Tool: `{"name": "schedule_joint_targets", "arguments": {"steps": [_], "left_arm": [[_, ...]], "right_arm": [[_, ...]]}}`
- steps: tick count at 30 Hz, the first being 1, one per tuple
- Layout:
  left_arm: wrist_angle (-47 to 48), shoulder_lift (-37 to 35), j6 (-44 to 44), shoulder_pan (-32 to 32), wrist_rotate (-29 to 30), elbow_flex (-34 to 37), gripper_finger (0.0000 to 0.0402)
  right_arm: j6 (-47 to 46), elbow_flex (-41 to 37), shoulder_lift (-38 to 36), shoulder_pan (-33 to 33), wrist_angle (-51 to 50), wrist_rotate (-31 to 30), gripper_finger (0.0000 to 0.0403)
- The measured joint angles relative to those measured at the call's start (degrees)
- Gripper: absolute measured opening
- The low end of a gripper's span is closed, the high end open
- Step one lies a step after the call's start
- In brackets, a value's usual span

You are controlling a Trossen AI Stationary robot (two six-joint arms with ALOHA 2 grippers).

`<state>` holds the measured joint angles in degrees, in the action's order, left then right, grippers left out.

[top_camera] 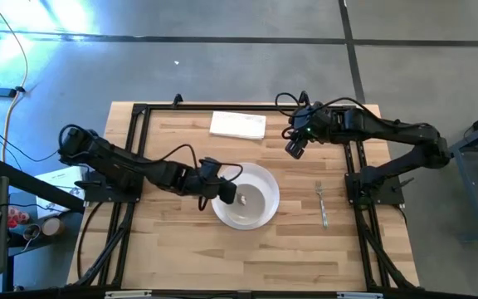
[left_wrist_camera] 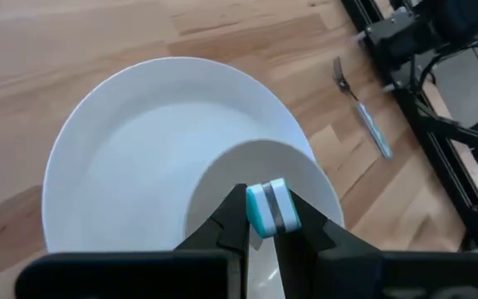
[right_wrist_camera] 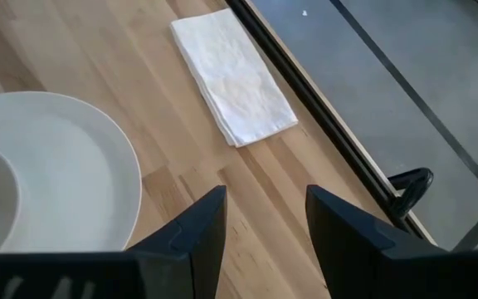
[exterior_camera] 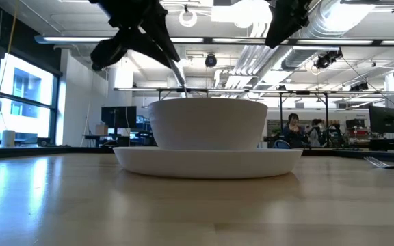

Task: Set table place
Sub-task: Put the blue spoon into the white bowl

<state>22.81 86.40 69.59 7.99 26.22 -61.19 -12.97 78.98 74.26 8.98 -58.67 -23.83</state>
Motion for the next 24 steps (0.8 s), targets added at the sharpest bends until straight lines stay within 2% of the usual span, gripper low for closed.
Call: {"name": "schedule_joint_targets", "arguments": {"steps": [11, 24], "left_arm": [[-0.88, 4.16, 1.34, 0.0, -0.24, 0.0, 0.0024], [-5.47, 4.49, -3.16, -0.11, 0.14, -0.02, 0.0024]], "right_arm": [[-0.02, 0.0, 0.0, -0.01, 0.0, 0.02, 0.0158], [0.17, -0.04, 0.02, -0.01, -0.09, 0.02, 0.0158]]}}
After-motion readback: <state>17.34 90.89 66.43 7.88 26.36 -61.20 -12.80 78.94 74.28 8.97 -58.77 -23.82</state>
